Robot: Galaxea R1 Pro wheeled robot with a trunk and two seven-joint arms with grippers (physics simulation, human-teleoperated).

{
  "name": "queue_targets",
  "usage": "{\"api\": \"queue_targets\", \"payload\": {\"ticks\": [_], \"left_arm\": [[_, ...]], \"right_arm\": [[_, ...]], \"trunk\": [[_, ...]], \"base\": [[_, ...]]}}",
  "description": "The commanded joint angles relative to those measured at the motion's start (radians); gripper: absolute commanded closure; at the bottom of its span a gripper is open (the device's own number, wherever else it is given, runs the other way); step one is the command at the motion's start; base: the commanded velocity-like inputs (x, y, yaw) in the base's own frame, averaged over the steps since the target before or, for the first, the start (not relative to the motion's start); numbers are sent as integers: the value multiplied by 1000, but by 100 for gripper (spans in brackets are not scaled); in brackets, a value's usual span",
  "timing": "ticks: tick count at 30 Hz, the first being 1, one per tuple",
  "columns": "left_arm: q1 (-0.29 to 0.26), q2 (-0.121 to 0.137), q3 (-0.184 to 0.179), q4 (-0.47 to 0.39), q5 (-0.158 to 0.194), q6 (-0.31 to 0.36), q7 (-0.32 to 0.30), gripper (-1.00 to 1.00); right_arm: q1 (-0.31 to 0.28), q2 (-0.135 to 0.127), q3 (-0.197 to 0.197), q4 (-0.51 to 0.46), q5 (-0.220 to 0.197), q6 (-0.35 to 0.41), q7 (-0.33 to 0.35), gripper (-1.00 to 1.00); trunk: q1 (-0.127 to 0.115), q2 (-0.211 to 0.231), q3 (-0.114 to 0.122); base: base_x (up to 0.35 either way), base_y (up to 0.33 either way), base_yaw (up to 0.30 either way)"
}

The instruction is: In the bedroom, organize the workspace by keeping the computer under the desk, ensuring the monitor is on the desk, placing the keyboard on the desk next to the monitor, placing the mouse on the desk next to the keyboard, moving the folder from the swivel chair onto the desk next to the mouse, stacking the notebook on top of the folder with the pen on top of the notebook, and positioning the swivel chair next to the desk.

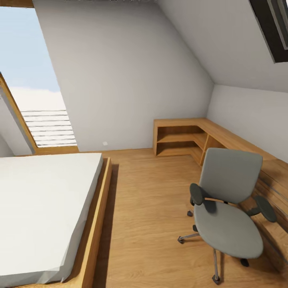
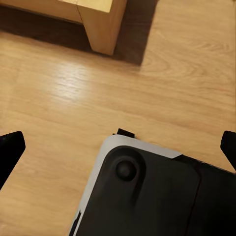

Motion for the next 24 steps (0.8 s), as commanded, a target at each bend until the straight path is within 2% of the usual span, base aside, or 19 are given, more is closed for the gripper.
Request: {"api": "queue_targets", "payload": {"ticks": [1,10,16,20,24], "left_arm": [[-1,0,6,-1,-1,-3,-3,-100],[-1,-1,3,-55,-3,0,-3,-100],[-1,-2,-1,-96,-7,4,-4,-100],[-1,-4,-2,-136,-22,6,-4,-100],[-1,-9,-3,-158,-53,7,-3,-100]], "right_arm": [[-1,0,9,2,-4,-3,-4,-100],[-1,0,8,2,-4,-3,-4,-100],[-1,-1,8,2,-4,-3,-4,-100],[-1,-1,8,2,-4,-3,-4,-100],[-1,-1,8,2,-4,-3,-4,-100]], "trunk": [[0,-2,0],[0,-2,6],[0,-2,7],[0,-2,7],[0,-2,7]], "base": [[0,0,86],[7,0,33],[130,0,6],[246,0,2],[286,0,1]]}}
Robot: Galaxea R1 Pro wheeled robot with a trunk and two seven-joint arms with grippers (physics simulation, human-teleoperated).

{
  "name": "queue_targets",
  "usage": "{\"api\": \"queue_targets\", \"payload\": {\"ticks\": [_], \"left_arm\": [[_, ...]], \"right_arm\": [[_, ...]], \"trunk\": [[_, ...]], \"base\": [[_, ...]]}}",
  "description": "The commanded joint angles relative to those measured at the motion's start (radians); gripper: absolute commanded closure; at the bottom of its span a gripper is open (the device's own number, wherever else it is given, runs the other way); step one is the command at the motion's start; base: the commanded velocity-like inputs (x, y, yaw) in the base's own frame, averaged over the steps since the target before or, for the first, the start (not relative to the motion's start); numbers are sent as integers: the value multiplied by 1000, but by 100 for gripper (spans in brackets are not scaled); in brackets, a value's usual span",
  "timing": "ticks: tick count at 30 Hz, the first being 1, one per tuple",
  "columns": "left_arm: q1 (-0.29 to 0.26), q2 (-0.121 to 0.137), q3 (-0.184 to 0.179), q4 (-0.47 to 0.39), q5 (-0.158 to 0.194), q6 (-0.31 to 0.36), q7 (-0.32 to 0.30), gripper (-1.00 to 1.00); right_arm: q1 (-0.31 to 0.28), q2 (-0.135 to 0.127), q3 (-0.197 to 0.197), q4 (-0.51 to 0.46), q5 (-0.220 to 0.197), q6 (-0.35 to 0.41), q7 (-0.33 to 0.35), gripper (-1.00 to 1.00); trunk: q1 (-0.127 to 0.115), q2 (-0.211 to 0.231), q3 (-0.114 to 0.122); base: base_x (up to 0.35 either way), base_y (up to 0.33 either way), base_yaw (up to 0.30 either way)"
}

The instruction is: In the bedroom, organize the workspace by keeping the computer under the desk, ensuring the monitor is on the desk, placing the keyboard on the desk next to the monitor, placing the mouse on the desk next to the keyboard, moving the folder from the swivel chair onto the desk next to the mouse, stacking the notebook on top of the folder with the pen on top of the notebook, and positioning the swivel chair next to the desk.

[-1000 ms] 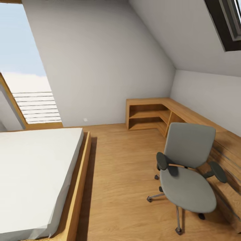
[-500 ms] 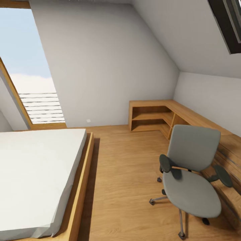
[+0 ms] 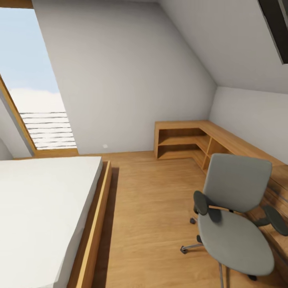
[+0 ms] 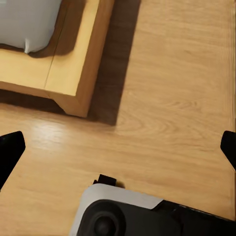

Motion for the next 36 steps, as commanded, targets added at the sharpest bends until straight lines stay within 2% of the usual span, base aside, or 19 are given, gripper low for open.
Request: {"api": "queue_targets", "payload": {"ticks": [1,7,19,36], "left_arm": [[-1,-3,5,-5,-15,-2,-2,-100],[-1,-5,9,-10,-34,-5,-1,-100],[-1,-2,14,37,-37,-12,-2,-100],[-1,-1,13,49,-38,-12,-3,-100]], "right_arm": [[-1,0,9,2,-4,-3,-4,-100],[-1,1,9,2,-4,-3,-4,-100],[-1,1,9,2,-3,-3,-4,-100],[-1,1,9,2,-2,-3,-2,-100]], "trunk": [[1,-2,-2],[1,-2,-2],[1,-2,-2],[1,-2,-2]], "base": [[293,0,0],[194,0,0],[62,0,0],[272,0,3]]}}
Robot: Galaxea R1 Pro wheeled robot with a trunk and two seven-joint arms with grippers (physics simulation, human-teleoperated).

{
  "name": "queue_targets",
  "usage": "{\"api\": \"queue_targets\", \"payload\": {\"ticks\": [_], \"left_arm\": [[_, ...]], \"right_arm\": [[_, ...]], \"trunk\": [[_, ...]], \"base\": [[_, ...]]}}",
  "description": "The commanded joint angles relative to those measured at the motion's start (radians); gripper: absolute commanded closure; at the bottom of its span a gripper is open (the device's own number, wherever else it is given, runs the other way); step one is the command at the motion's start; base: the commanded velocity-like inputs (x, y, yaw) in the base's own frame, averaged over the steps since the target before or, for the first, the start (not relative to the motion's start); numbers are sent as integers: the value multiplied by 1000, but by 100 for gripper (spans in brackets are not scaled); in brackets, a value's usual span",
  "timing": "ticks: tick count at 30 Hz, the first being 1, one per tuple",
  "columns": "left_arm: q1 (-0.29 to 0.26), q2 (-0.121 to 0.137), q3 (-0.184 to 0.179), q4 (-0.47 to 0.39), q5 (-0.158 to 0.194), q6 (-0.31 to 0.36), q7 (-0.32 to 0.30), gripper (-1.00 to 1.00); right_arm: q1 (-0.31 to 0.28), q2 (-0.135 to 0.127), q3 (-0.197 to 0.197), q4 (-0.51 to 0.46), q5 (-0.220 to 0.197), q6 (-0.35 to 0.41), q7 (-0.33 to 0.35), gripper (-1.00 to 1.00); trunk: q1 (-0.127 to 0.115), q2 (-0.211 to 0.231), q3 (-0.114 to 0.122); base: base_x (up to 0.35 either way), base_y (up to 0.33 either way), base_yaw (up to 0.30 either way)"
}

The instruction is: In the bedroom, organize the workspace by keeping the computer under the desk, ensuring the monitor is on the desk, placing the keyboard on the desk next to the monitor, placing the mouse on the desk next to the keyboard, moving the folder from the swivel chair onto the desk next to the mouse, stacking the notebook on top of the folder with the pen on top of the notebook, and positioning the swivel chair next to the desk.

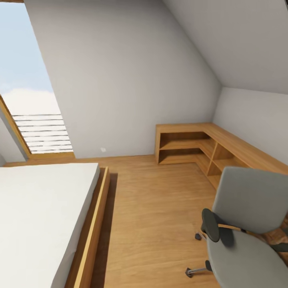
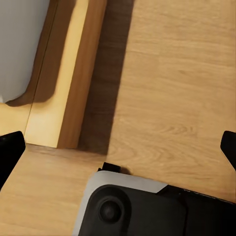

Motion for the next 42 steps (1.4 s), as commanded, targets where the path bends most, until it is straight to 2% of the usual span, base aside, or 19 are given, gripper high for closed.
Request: {"api": "queue_targets", "payload": {"ticks": [1,12,20,29,42], "left_arm": [[-1,0,5,1,0,-3,-3,-100],[-1,0,5,2,-1,-1,-3,-100],[-1,0,5,2,0,-1,-3,-100],[-1,0,5,3,0,-1,-3,-100],[-1,-1,5,3,-1,-1,-3,-100]], "right_arm": [[-1,0,9,2,-4,-3,-4,-100],[-1,0,8,2,-4,-3,-4,-100],[-1,0,8,2,-4,-3,-4,-100],[-1,-2,8,2,-4,-3,-4,-100],[-1,-22,7,1,-1,-5,-4,-100]], "trunk": [[1,-2,-2],[1,-2,-3],[1,-2,-7],[1,-2,-8],[1,-2,-8]], "base": [[214,0,47],[178,-55,175],[52,-28,202],[7,-4,44],[86,0,4]]}}
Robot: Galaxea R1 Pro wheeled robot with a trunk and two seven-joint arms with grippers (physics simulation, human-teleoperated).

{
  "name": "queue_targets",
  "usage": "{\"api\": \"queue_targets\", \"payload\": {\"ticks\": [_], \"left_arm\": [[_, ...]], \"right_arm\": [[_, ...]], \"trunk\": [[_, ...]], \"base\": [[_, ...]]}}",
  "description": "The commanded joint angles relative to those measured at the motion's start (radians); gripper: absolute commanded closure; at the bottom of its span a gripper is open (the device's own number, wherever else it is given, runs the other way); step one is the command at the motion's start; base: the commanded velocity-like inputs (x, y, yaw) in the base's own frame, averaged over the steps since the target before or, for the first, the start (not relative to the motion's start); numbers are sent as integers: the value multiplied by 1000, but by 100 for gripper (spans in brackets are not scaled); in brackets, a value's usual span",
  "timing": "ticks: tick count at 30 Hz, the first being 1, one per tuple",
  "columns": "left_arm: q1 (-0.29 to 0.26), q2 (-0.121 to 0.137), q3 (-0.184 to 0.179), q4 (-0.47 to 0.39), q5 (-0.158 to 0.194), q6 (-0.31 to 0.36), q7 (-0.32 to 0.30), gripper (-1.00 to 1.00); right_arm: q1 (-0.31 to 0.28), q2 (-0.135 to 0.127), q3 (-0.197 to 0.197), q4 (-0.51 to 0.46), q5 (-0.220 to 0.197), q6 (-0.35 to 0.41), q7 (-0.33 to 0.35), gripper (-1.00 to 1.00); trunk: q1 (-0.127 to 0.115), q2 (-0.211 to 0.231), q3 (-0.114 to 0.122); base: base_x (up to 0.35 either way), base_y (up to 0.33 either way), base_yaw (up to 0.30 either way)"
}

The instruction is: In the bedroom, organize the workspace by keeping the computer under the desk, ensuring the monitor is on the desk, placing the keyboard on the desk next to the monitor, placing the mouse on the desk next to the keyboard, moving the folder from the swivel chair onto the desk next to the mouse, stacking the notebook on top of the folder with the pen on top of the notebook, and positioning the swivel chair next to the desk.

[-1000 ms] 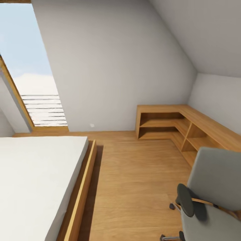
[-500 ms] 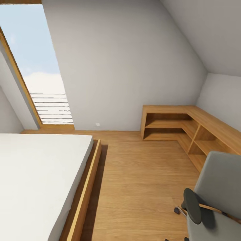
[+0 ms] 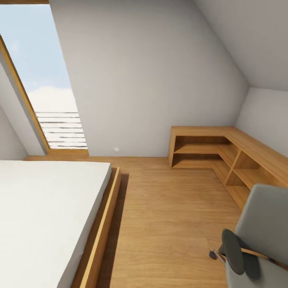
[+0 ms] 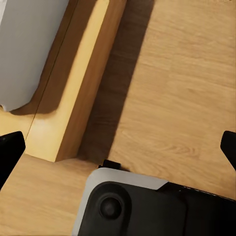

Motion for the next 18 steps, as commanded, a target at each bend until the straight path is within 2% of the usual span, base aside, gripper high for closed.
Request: {"api": "queue_targets", "payload": {"ticks": [1,18], "left_arm": [[-1,0,5,1,-1,-3,-3,-100],[-1,-1,5,1,-1,-3,-3,-100]], "right_arm": [[-1,-1,9,2,-3,-3,-4,-100],[-1,-6,10,2,-3,-3,-3,-100]], "trunk": [[1,-2,-2],[1,-2,-2]], "base": [[86,0,1],[19,0,0]]}}
